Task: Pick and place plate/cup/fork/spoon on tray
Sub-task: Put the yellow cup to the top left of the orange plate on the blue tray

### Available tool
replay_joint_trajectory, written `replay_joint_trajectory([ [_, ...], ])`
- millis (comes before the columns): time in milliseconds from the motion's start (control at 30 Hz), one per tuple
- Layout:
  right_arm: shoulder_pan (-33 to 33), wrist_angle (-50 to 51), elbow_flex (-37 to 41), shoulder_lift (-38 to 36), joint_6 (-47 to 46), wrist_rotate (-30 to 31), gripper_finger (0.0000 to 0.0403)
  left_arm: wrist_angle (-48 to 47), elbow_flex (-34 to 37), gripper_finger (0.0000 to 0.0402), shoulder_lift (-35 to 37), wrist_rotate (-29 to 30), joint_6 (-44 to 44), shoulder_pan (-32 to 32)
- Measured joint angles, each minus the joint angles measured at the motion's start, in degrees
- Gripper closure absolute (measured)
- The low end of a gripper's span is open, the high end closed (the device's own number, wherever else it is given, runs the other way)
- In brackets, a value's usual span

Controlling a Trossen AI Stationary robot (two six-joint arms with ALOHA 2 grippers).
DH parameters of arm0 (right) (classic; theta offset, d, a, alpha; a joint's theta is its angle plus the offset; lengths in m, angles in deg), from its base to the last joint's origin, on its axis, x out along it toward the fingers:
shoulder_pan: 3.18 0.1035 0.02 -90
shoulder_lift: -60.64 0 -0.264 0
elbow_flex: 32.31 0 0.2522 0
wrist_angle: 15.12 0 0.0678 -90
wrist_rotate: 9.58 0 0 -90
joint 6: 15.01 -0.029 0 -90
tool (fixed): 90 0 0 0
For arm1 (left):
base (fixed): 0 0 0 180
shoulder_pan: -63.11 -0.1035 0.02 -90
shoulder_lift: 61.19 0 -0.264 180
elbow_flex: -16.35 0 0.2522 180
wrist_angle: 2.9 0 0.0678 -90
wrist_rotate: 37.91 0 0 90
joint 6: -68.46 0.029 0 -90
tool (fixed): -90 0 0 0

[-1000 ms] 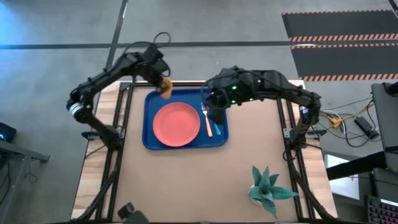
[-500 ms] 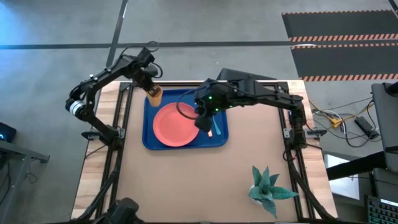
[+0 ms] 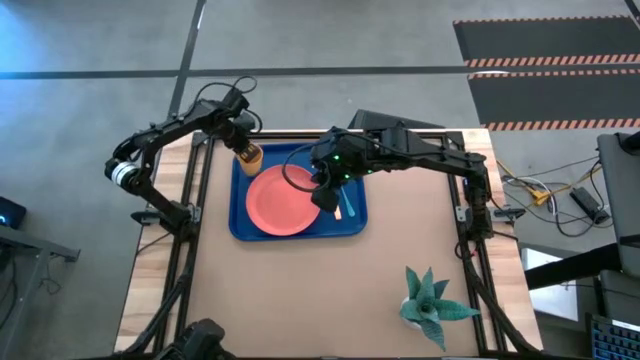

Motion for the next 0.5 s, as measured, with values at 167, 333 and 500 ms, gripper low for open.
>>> replay_joint_trajectory([
  [167, 0.00, 0.01, 0.00, -0.02, -0.40, 0.00, 0.0385, 2.09, 1.59, 0.0402, 0.16, -0.79, 0.00, -0.26],
  [333, 0.00, 0.02, 0.00, -0.04, -0.40, 0.00, 0.0385, 2.98, 1.83, 0.0402, 0.20, -1.62, 0.00, -0.24],
  [500, 0.00, 0.02, 0.00, -0.07, -0.16, 0.00, 0.0385, 2.83, 1.71, 0.0402, 0.17, -1.80, -0.02, -0.22],
])
